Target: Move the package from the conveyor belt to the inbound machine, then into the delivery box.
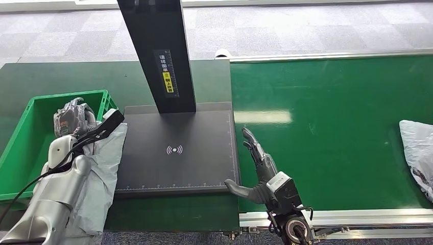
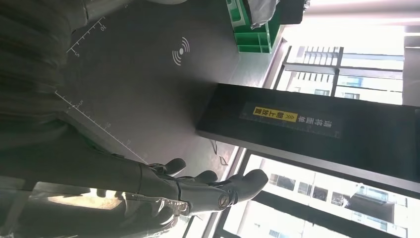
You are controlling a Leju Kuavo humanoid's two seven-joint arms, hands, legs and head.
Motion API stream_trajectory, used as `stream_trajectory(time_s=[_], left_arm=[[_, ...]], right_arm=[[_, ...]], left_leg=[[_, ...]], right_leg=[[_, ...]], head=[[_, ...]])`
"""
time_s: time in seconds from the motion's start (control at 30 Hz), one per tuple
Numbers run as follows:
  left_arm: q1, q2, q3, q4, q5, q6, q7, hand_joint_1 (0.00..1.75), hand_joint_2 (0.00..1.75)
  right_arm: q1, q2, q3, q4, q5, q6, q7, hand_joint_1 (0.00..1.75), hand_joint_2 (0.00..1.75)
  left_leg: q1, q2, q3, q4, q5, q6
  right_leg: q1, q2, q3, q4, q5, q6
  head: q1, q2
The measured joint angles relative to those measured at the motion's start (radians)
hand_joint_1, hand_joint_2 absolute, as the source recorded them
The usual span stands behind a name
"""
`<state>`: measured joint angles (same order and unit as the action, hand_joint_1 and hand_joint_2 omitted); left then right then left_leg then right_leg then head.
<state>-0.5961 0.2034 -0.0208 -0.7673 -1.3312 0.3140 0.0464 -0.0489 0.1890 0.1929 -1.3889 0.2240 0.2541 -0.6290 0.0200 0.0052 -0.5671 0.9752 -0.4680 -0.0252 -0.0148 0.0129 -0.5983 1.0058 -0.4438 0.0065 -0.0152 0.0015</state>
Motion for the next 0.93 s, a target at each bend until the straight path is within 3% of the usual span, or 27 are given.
stream_trajectory(time_s=[0.07,0.2,0.37,0.93], left_arm=[[-0.003,-0.004,0.016,0.002,0.032,-0.042,-0.011,0.0,1.75],[-0.011,-0.007,0.025,0.003,0.026,-0.072,0.014,1.69,1.75],[-0.019,-0.003,0.026,0.006,0.059,-0.082,-0.016,1.75,1.75],[0.018,-0.002,0.035,-0.138,0.222,0.087,-0.147,1.75,1.75]], right_arm=[[0.0,0.001,0.0,0.001,0.001,0.0,0.0,0.0,1.75],[0.001,0.001,-0.001,0.001,0.006,0.0,0.004,0.0,1.75],[0.006,0.004,-0.002,0.001,0.013,0.0,0.009,0.0,1.75],[0.038,0.019,-0.004,-0.001,0.029,0.003,0.017,0.0,1.75]], left_leg=[[0.0,0.0,0.0,0.0,0.0,0.0],[0.0,0.0,0.0,0.0,0.0,0.0],[0.0,0.0,0.0,0.0,0.0,0.0],[0.0,0.0,0.0,0.0,0.0,0.0]], right_leg=[[0.0,0.0,0.0,0.0,0.0,0.0],[0.0,0.0,0.0,0.0,0.0,0.0],[0.0,0.0,0.0,0.0,0.0,0.0],[0.0,0.0,0.0,0.0,0.0,0.0]], head=[[0.0,0.0],[0.0,0.0],[0.0,0.0],[0.0,0.0]])
